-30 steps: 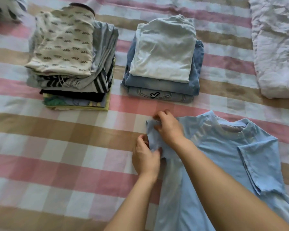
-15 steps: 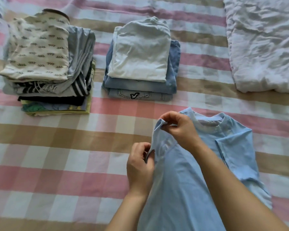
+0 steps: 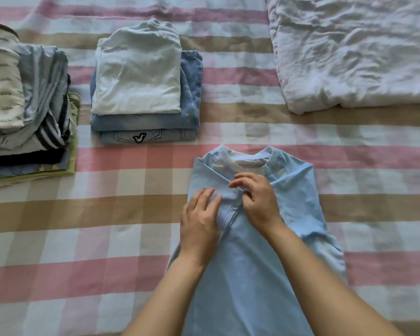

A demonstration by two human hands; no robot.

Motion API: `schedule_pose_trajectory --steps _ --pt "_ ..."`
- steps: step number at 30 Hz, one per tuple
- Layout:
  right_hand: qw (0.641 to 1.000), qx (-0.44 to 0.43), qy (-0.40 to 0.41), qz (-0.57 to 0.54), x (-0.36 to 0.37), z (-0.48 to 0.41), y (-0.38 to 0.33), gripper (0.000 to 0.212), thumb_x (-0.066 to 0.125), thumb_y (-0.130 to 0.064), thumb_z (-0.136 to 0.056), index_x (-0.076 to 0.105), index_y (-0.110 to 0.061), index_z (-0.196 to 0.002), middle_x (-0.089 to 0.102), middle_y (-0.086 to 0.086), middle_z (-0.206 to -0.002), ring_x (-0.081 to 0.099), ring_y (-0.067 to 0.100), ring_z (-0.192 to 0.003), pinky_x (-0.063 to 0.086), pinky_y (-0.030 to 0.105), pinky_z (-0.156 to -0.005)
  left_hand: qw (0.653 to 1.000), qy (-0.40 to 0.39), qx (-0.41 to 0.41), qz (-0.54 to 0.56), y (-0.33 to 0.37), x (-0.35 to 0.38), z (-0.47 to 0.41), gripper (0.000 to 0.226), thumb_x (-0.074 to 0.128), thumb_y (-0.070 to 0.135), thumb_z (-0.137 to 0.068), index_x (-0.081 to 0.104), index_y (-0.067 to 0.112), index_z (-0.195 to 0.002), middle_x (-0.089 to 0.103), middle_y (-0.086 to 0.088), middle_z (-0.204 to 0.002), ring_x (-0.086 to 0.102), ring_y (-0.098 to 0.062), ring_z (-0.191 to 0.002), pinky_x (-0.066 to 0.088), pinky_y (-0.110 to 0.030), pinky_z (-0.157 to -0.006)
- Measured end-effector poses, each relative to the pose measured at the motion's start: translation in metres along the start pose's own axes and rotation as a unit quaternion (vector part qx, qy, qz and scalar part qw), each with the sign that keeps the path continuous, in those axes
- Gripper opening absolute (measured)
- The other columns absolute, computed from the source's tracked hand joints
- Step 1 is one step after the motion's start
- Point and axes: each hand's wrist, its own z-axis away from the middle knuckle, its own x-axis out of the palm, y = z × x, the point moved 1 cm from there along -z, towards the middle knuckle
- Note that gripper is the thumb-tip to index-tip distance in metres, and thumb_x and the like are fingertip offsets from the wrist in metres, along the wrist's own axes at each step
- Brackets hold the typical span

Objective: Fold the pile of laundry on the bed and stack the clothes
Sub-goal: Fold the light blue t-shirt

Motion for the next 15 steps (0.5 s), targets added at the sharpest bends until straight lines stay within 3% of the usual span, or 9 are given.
schedule_pose_trajectory --steps 2,4,6,8,10,12,15 --pt "0.994 -0.033 -0.014 0.106 0.008 0.014 0.008 0.034 0.048 -0.012 -0.08 0.069 -0.014 -0.107 0.058 0.008 -0.125 0.047 0.027 -0.12 0.032 0.031 -0.103 0.993 -0.09 -0.007 -0.078 -0.01 0.017 -0.01 0.05 0.04 0.016 -0.092 0.037 0.022 -0.141 0.026 -0.005 -0.153 0.021 -0.023 -0.142 0.022 -0.042 -0.111" --pt "0.977 -0.04 -0.06 0.199 0.014 0.023 0.018 0.037 0.051 -0.021 -0.089 0.058 -0.022 -0.125 0.043 0.005 -0.142 0.032 0.024 -0.135 0.022 0.036 -0.11 0.981 -0.145 -0.024 -0.123 -0.022 0.032 -0.014 0.056 0.031 0.035 -0.098 0.006 0.033 -0.148 -0.008 0.006 -0.157 -0.009 -0.016 -0.144 -0.002 -0.04 -0.114" --pt "0.973 -0.046 -0.075 0.212 0.013 0.025 0.026 0.04 0.05 -0.023 -0.092 0.052 -0.022 -0.131 0.037 0.005 -0.147 0.027 0.024 -0.138 0.018 0.036 -0.112 0.975 -0.16 -0.027 -0.153 -0.026 0.039 -0.016 0.059 0.024 0.046 -0.097 -0.006 0.037 -0.146 -0.017 0.009 -0.155 -0.017 -0.015 -0.143 -0.008 -0.042 -0.113" --pt "0.982 -0.051 -0.046 0.175 0.004 0.026 0.028 0.036 0.055 -0.017 -0.088 0.059 -0.015 -0.124 0.046 0.012 -0.139 0.037 0.031 -0.132 0.027 0.041 -0.109 0.976 -0.159 -0.03 -0.144 -0.024 0.038 -0.016 0.06 0.03 0.046 -0.096 0.002 0.035 -0.147 -0.01 0.006 -0.157 -0.012 -0.017 -0.144 -0.007 -0.043 -0.113" --pt "0.99 -0.036 0.013 0.133 -0.01 0.033 0.032 0.033 0.056 -0.012 -0.083 0.065 -0.01 -0.115 0.056 0.016 -0.126 0.049 0.036 -0.119 0.037 0.04 -0.102 0.989 -0.113 -0.038 -0.087 -0.017 0.027 -0.012 0.056 0.041 0.035 -0.092 0.028 0.023 -0.145 0.015 -0.005 -0.156 0.01 -0.025 -0.144 0.007 -0.046 -0.112" --pt "0.992 -0.018 0.065 0.105 -0.027 0.048 0.04 0.03 0.056 -0.008 -0.08 0.068 -0.008 -0.107 0.061 0.014 -0.115 0.055 0.035 -0.107 0.037 0.032 -0.096 0.998 -0.047 -0.026 -0.023 -0.009 0.014 0.0 0.048 0.043 0.025 -0.085 0.053 0.008 -0.128 0.045 -0.016 -0.14 0.038 -0.036 -0.13 0.029 -0.051 -0.105" --pt "0.989 0.003 0.107 0.099 -0.042 0.089 0.053 0.024 0.058 -0.004 -0.077 0.07 -0.006 -0.098 0.065 0.013 -0.102 0.058 0.034 -0.094 0.036 0.029 -0.089 1.0 0.005 0.016 0.02 0.0 0.0 0.037 0.038 0.041 0.019 -0.086 0.065 0.0 -0.109 0.061 -0.017 -0.118 0.055 -0.04 -0.109 0.043 -0.049 -0.095"
